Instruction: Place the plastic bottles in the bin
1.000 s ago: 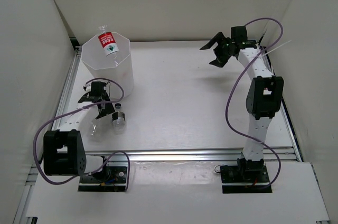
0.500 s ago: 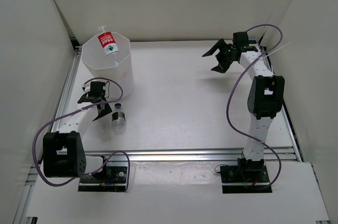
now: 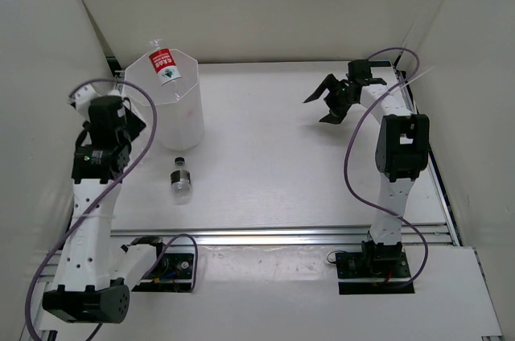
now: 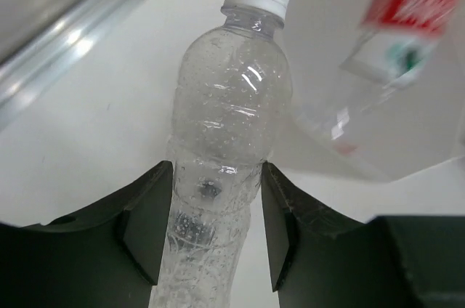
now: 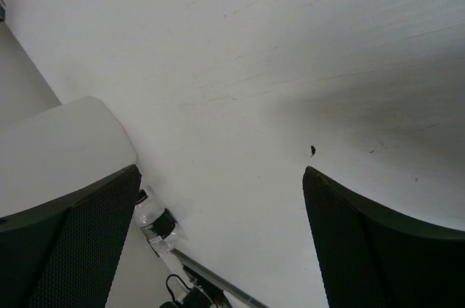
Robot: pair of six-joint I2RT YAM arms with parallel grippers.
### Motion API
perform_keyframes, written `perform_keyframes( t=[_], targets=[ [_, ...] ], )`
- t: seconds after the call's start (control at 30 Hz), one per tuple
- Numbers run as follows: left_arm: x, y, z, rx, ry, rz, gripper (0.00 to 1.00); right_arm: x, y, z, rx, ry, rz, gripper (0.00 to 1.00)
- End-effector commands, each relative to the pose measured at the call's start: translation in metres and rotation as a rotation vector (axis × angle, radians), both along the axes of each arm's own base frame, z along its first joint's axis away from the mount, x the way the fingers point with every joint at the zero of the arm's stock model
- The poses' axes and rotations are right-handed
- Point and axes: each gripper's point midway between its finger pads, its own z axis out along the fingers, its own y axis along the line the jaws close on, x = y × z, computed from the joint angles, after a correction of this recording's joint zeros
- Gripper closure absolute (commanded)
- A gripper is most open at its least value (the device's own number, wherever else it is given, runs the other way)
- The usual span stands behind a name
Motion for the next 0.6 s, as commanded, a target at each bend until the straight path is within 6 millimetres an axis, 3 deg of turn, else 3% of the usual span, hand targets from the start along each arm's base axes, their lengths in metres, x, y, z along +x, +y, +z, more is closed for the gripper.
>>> perform_keyframes(
  t=[0.0, 0.1, 0.13, 0.27, 0.37, 0.57],
  targets=[
    [0.016, 0.01, 0.078, 0.027, -0.167, 0.055, 0.77, -0.007, 0.005, 0.016, -0.026, -0.051, 0.044, 0.05],
    [0.034, 0.011, 0.119, 0.054, -0.231, 0.041, 0.77, -0.009, 0.005, 0.019, -0.03, -0.056, 0.051, 0.05],
    [0.049, 0.011, 0.143, 0.052, -0.291, 0.043, 0.77, -0.011, 0.004, 0.016, -0.035, -0.051, 0.058, 0.05],
    [0.095, 0.006, 0.169, 0.069, -0.354, 0.0, 0.77, -0.013, 0.004, 0.019, -0.039, -0.057, 0.066, 0.05],
    [0.135, 0.003, 0.163, 0.08, -0.324, -0.027, 0.77, -0.013, 0.003, 0.02, -0.047, -0.065, 0.079, 0.05],
    [0.193, -0.003, 0.148, 0.067, -0.301, -0.054, 0.78, -0.026, 0.008, 0.023, -0.051, -0.086, 0.135, 0.06]
  ],
)
